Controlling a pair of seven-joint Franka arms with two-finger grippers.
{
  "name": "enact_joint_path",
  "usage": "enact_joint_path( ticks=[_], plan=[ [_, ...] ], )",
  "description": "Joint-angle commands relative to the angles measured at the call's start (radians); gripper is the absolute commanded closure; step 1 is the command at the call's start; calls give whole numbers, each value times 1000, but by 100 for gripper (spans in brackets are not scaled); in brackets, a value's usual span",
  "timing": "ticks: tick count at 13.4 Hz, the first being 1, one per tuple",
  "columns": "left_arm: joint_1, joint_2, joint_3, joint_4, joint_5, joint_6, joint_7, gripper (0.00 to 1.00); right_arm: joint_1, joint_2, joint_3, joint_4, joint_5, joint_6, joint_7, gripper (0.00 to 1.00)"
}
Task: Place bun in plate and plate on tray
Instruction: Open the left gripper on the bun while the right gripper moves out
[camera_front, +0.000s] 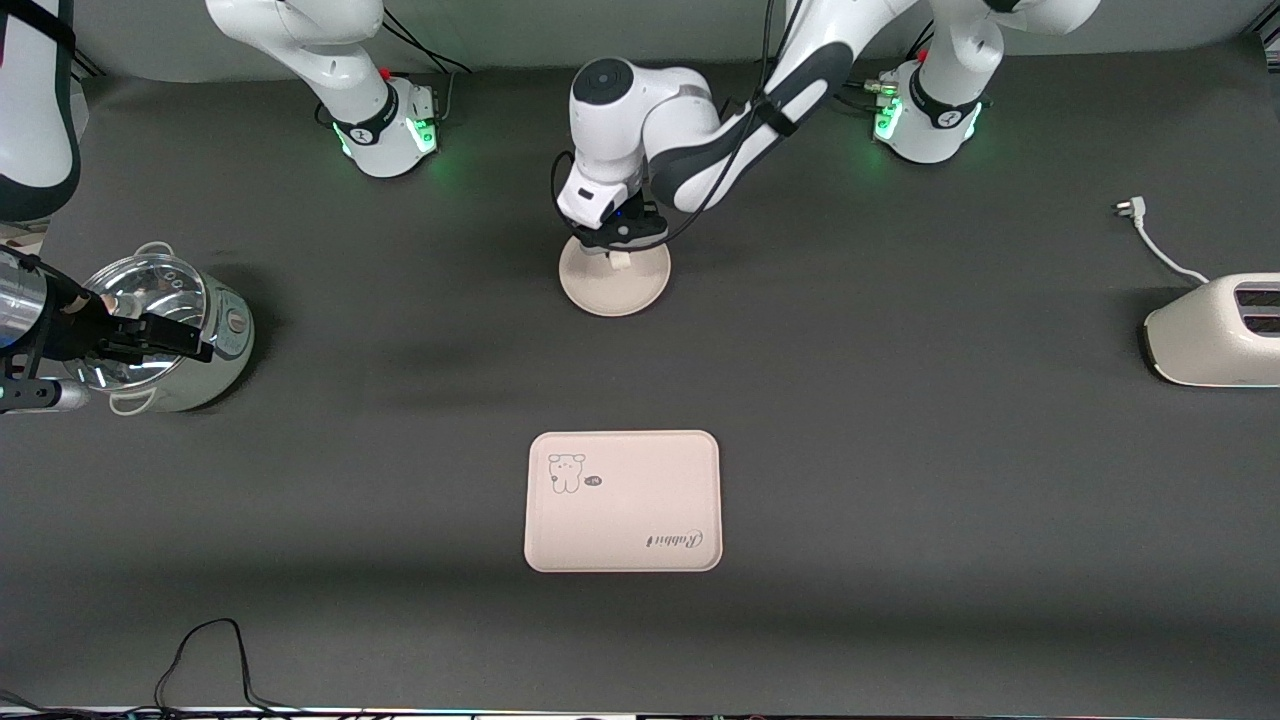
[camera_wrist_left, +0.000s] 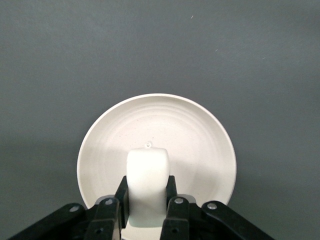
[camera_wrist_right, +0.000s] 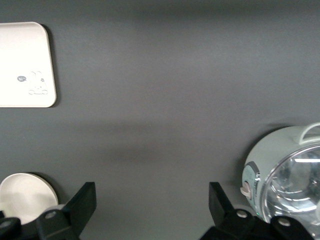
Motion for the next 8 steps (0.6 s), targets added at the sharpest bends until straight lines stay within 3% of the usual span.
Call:
enact_joint_path(
  ticks=[1,6,7,8],
  plan=[
    [-32,31,17,33,44,9,-36,68,3,-4,-5,-12,30,19,-3,0],
    [-80,94,86,40,101,26,-46,67,6,3,2,-7,56,21,9,0],
    [-82,94,86,40,99,37,-46,65,15,3,2,-7,56,21,27,0],
    [-80,93,87,40,99,37,-46,55,35,3,2,-7,56,21,47,0]
  ],
)
